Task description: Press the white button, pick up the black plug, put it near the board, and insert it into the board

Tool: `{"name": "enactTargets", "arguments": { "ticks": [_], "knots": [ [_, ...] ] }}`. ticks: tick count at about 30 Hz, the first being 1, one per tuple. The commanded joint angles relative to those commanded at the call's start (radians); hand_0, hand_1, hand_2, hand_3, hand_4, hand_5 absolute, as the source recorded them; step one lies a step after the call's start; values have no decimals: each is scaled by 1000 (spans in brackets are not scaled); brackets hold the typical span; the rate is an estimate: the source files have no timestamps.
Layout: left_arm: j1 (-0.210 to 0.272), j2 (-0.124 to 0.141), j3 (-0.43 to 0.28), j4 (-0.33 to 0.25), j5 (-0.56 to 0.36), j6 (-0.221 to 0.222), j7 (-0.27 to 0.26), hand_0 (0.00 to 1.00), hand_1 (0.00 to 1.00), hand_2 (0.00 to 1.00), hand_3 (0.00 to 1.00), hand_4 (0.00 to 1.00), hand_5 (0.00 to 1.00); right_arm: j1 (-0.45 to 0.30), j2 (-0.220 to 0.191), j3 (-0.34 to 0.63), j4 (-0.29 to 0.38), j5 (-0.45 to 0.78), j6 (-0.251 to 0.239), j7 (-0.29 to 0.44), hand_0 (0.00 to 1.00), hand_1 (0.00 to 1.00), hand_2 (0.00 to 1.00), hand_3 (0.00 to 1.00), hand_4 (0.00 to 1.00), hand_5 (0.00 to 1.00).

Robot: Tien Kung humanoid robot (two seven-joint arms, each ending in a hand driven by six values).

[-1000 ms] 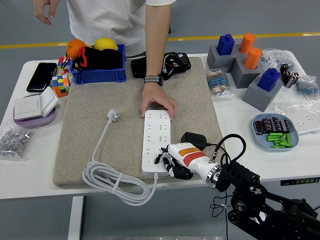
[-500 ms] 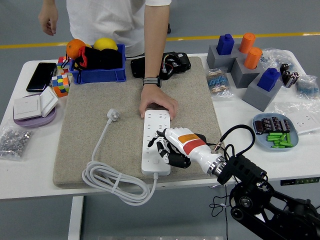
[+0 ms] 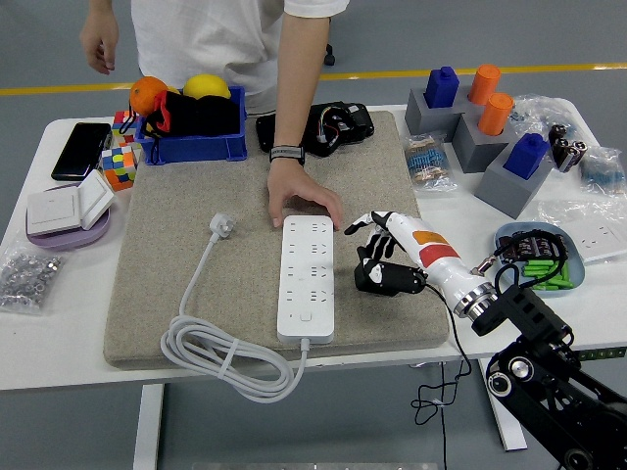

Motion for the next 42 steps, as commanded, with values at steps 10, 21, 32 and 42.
{"name": "enactTargets", "arguments": {
  "ticks": [10,21,32,42],
  "knots": [
    [-3,0,3,0,1,-1,1,466,495,513,579,567,281,-2,9,-18,-111,13,9,-2,869,854,816,826,998,363],
    [-2,1,5,0,1,-2,3,466,495,512,579,566,281,1,11,-39,-182,33,-65,56,783,743,721,753,987,302],
    [-1,1,6,0,3,-3,3,466,495,513,578,566,284,9,15,-44,-241,60,-104,114,569,547,550,611,773,89],
    [2,-1,4,0,-2,-2,1,466,496,513,579,565,285,8,17,-48,-237,89,-128,152,428,429,462,586,799,2]
  ]
}}
